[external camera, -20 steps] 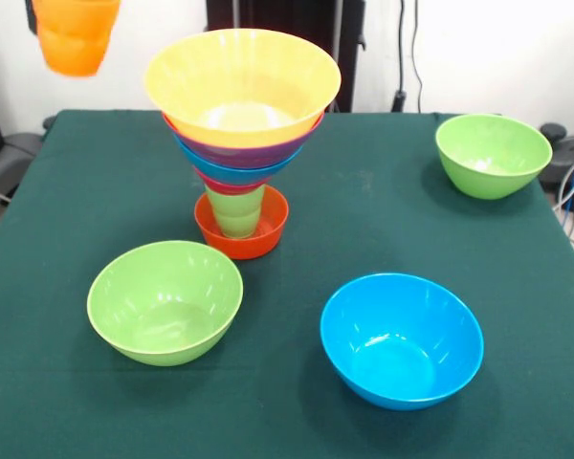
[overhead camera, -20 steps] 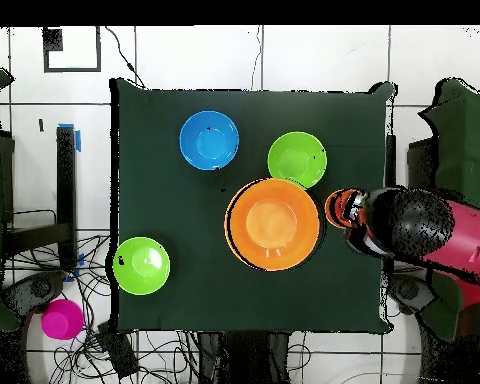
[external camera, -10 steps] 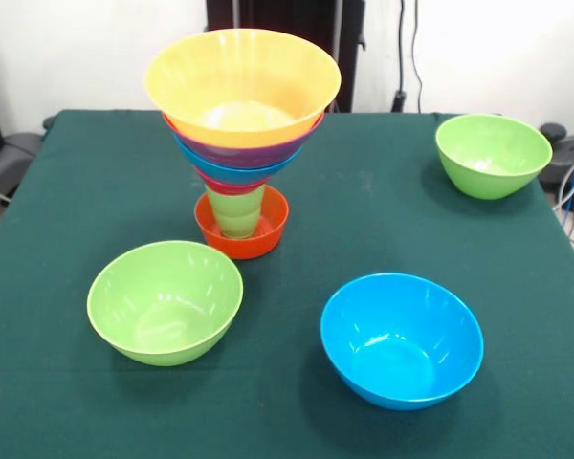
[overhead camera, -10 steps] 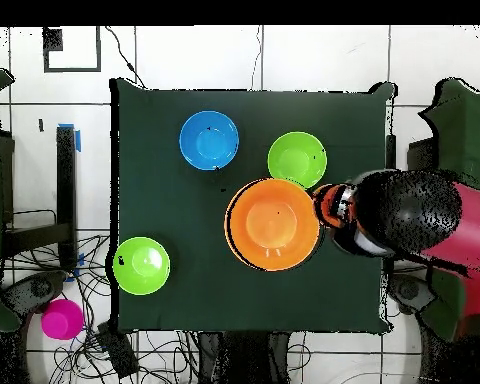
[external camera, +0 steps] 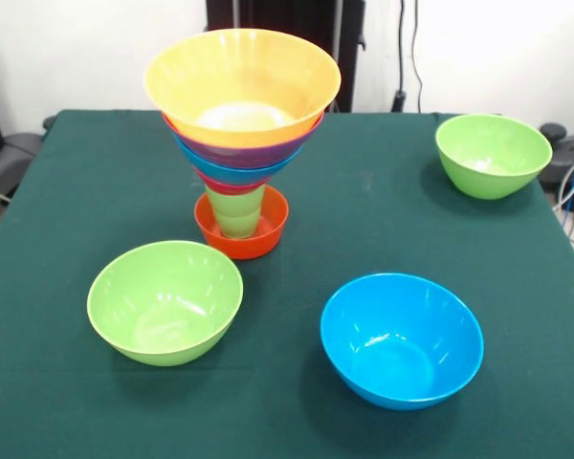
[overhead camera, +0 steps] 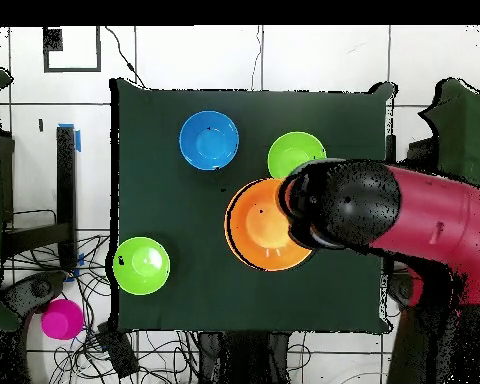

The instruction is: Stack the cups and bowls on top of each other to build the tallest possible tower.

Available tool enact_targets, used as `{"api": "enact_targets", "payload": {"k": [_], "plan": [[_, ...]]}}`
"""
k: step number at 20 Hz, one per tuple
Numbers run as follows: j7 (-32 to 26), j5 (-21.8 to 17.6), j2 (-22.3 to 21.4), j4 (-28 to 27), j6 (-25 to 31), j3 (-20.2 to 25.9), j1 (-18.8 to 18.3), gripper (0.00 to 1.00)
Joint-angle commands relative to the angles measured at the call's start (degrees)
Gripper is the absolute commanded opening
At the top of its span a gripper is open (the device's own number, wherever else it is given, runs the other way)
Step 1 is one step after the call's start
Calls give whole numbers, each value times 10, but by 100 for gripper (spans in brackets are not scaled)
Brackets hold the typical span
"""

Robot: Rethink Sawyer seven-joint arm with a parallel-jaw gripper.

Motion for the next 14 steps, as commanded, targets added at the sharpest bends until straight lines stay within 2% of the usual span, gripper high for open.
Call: {"api": "enact_targets", "payload": {"k": [1,8,14], "plan": [[60,7,10,42,13,5,45,0],[92,-3,43,62,-57,-14,76,0],[96,-13,75,62,-91,-29,87,0]]}}
